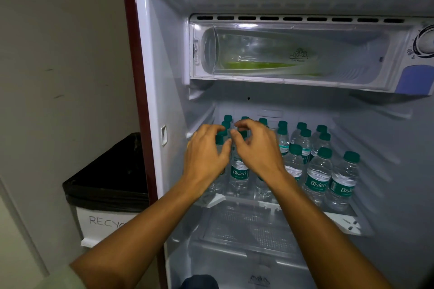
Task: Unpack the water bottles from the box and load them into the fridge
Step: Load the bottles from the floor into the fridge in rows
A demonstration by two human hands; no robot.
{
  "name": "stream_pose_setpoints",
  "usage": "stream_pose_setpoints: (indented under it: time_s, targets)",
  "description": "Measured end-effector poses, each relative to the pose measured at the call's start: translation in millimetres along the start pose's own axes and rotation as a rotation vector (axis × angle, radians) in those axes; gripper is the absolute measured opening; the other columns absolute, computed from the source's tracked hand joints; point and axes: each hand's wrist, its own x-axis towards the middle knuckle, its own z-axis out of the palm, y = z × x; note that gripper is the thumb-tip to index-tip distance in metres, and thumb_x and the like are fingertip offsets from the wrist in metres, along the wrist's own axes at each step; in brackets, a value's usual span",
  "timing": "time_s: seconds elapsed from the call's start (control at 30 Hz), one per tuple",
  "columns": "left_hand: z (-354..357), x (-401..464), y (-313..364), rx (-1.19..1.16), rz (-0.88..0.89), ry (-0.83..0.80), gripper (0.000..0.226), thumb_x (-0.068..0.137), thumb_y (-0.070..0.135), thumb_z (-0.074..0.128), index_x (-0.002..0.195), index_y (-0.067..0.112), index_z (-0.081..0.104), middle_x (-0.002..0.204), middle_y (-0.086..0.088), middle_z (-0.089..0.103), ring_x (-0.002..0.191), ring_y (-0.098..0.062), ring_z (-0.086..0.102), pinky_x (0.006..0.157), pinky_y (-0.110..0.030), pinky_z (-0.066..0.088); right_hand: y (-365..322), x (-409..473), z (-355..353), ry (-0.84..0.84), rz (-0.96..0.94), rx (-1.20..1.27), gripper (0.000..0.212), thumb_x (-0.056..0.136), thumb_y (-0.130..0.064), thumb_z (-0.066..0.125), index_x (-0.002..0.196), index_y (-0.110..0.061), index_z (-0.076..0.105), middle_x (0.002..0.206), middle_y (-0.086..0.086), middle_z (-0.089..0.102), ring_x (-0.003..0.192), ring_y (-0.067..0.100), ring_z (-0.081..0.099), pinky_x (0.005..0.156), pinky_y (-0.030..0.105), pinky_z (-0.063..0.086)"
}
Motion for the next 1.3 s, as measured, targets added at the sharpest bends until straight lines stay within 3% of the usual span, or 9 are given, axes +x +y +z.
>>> stream_pose_setpoints:
  time_s: [0.1, 0.23, 0.33, 0.53, 0.7, 0.8, 1.0, 1.13, 1.3]
  targets:
    - [-12.7, -13.5, 8.9, -0.054, 0.000, 0.025, 0.031, 0.091, 0.032, 0.059, 0.120, 0.021, 0.061, 0.116, 0.005, 0.060, 0.106, -0.009, 0.058, 0.091, -0.038, 0.053, -12.6, -15.6, 3.4, 0.048, -0.067, 0.138, 0.026, 0.098, -0.031, 0.062, 0.119, -0.016, 0.069, 0.114, -0.002, 0.068, 0.072, 0.004, 0.063, 0.072, 0.026, 0.057]
    - [-25.4, -42.1, 15.1, 0.012, 0.039, 0.063, 0.029, 0.089, 0.026, 0.060, 0.118, 0.023, 0.060, 0.111, 0.010, 0.060, 0.102, -0.010, 0.059, 0.093, -0.031, 0.042, -22.4, -37.4, 13.1, 0.040, -0.074, 0.242, 0.022, 0.097, -0.028, 0.063, 0.114, -0.017, 0.070, 0.108, -0.008, 0.068, 0.077, 0.005, 0.066, 0.073, 0.028, 0.058]
    - [-31.5, -64.9, 16.9, 0.019, 0.024, 0.062, 0.030, 0.089, 0.022, 0.062, 0.118, 0.023, 0.059, 0.110, 0.012, 0.060, 0.101, -0.008, 0.057, 0.091, -0.026, 0.036, -25.1, -55.8, 24.3, 0.037, -0.089, 0.331, 0.018, 0.096, -0.024, 0.064, 0.112, -0.018, 0.070, 0.104, -0.010, 0.069, 0.082, 0.004, 0.065, 0.072, 0.017, 0.054]
    - [-53.2, -98.1, 12.3, -0.080, 0.038, 0.134, 0.035, 0.087, 0.024, 0.061, 0.122, 0.018, 0.059, 0.116, 0.014, 0.058, 0.106, -0.009, 0.059, 0.088, -0.033, 0.052, -34.1, -87.3, 36.4, 0.041, -0.153, 0.474, 0.019, 0.098, -0.027, 0.062, 0.116, -0.022, 0.068, 0.106, -0.016, 0.065, 0.084, 0.008, 0.065, 0.064, 0.015, 0.051]
    - [-76.2, -121.9, -1.6, -0.119, 0.060, 0.215, 0.036, 0.088, 0.032, 0.056, 0.117, 0.013, 0.062, 0.111, 0.005, 0.061, 0.105, -0.008, 0.060, 0.086, -0.024, 0.049, -52.1, -110.2, 41.3, 0.088, -0.304, 0.500, 0.023, 0.101, -0.034, 0.056, 0.119, -0.022, 0.065, 0.108, -0.014, 0.064, 0.081, 0.005, 0.063, 0.061, 0.021, 0.053]
    - [-86.6, -129.1, -12.3, -0.096, 0.038, 0.252, 0.038, 0.087, 0.033, 0.055, 0.115, 0.007, 0.064, 0.110, 0.000, 0.063, 0.104, -0.011, 0.061, 0.088, -0.022, 0.048, -63.6, -120.5, 45.9, 0.066, -0.380, 0.480, 0.022, 0.099, -0.029, 0.059, 0.120, -0.024, 0.064, 0.108, -0.013, 0.064, 0.077, 0.000, 0.058, 0.068, 0.014, 0.048]
    - [-109.3, -150.2, -44.9, -0.038, -0.092, 0.274, 0.038, 0.088, 0.037, 0.050, 0.114, 0.013, 0.063, 0.111, 0.002, 0.062, 0.103, -0.007, 0.058, 0.091, -0.014, 0.042, -85.9, -140.6, 67.6, -0.002, -0.470, 0.477, 0.021, 0.094, -0.017, 0.068, 0.115, -0.019, 0.069, 0.107, -0.008, 0.067, 0.089, -0.002, 0.059, 0.083, 0.011, 0.046]
    - [-132.5, -174.2, -83.6, 0.081, -0.268, 0.278, 0.031, 0.087, 0.036, 0.058, 0.113, 0.019, 0.061, 0.107, 0.006, 0.061, 0.092, -0.009, 0.058, 0.081, -0.008, 0.041, -92.4, -154.5, 87.9, -0.154, -0.483, 0.514, 0.019, 0.097, -0.018, 0.064, 0.116, -0.016, 0.068, 0.108, -0.004, 0.068, 0.092, -0.003, 0.056, 0.086, 0.005, 0.040]
    - [-171.0, -224.8, -126.1, 0.245, -0.442, 0.312, 0.031, 0.090, 0.040, 0.055, 0.112, 0.019, 0.062, 0.107, 0.007, 0.059, 0.090, -0.009, 0.056, 0.069, -0.026, 0.046, -88.9, -177.3, 123.2, -0.281, -0.417, 0.556, 0.024, 0.097, -0.021, 0.065, 0.120, -0.016, 0.067, 0.109, -0.006, 0.066, 0.085, -0.006, 0.052, 0.078, 0.005, 0.039]
